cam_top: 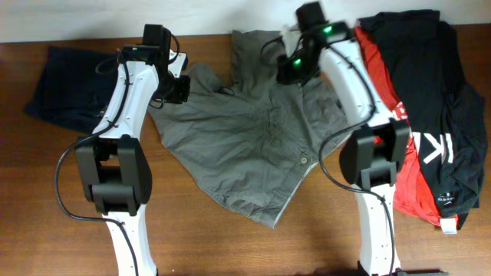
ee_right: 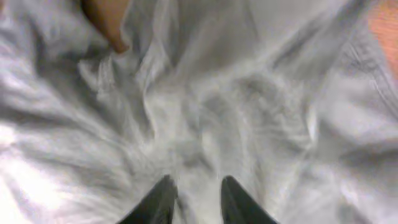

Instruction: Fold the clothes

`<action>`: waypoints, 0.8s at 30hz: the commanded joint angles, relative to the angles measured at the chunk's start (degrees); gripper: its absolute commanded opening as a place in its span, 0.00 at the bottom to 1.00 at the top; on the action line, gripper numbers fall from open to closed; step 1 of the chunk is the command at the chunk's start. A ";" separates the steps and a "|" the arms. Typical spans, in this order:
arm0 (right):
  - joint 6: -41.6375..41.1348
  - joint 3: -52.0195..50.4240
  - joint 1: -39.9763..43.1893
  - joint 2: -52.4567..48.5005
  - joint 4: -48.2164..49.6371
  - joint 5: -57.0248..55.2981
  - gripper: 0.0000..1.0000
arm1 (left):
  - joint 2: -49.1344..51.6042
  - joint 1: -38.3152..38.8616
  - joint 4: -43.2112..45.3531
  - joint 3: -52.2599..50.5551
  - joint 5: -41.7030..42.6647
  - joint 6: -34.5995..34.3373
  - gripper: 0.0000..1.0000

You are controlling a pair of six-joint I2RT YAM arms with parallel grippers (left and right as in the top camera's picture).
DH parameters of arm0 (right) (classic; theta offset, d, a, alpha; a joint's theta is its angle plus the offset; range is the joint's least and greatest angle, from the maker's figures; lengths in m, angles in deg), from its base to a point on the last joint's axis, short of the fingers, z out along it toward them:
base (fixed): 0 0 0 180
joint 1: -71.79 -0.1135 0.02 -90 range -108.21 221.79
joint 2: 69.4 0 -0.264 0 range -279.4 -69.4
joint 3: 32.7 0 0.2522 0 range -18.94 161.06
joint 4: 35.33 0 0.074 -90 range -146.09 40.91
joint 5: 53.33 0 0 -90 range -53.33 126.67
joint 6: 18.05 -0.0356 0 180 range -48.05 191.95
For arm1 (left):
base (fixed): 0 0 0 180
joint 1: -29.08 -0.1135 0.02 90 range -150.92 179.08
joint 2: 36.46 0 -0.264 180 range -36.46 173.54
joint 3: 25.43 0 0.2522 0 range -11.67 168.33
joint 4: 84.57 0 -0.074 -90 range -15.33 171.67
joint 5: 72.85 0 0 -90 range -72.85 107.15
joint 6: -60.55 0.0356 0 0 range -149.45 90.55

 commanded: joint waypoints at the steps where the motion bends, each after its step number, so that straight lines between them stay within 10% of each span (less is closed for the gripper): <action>1: -3.67 4.76 4.55 0.24 -9.29 3.54 0.33 | 0.50 -0.13 -0.57 0.90 0.44 0.79 0.20; 11: -10.71 4.11 19.69 0.20 -22.25 -0.33 0.35 | 0.50 -0.11 -1.57 0.90 0.42 0.79 0.22; 16: -10.78 3.72 24.85 0.11 -24.04 -1.49 0.67 | 0.50 -0.13 -1.36 0.90 0.42 0.79 0.22; 24: -9.09 -7.41 26.43 0.11 -19.91 -1.36 0.69 | 0.50 -0.13 -0.98 0.90 0.42 0.79 0.26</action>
